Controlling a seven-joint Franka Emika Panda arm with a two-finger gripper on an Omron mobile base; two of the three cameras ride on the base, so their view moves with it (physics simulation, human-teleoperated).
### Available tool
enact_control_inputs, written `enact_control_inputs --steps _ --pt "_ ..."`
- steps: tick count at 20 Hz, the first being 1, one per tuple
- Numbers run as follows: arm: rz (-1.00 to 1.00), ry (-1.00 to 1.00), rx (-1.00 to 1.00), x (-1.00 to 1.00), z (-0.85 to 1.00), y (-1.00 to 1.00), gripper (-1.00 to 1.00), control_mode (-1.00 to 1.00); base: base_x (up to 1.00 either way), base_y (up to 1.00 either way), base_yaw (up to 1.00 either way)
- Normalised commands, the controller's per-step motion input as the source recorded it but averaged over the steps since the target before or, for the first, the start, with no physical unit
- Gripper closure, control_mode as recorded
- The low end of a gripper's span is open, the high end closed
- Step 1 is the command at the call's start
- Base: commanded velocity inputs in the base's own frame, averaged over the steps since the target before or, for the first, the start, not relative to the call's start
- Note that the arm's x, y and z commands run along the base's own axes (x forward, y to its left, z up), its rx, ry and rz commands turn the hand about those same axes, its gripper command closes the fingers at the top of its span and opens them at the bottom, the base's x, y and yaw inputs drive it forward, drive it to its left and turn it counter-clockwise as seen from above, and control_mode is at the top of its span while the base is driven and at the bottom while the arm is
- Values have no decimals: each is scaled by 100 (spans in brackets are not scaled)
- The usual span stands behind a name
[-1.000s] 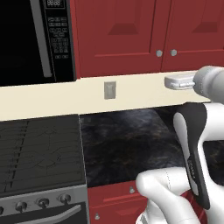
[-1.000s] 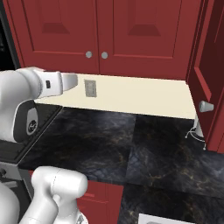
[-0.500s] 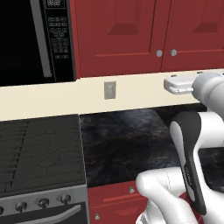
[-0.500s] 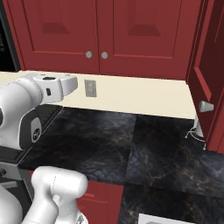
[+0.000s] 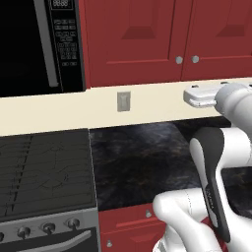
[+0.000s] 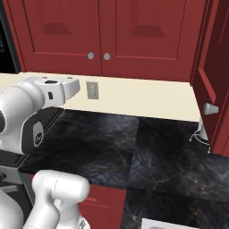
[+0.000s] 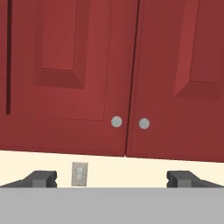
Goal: Open the cabinet, retrieve the rolling pin, and place it next to the meat on the cutting board to prepare for tenderizing.
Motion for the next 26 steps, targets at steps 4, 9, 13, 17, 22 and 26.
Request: enact_control_inputs --steps 4,9,13,17,22,26 --pt "0 0 0 0 0 0 -100 -100 0 0 0" --pt "0 0 0 0 0 0 -100 -100 0 0 0" --pt "0 1 0 15 0 0 -100 -100 0 0 0" --pt "-1 4 0 37 3 0 -100 -100 0 0 0" --pt "0 9 0 53 7 0 -100 -100 0 0 0" --pt "0 8 0 43 6 0 -100 -100 0 0 0"
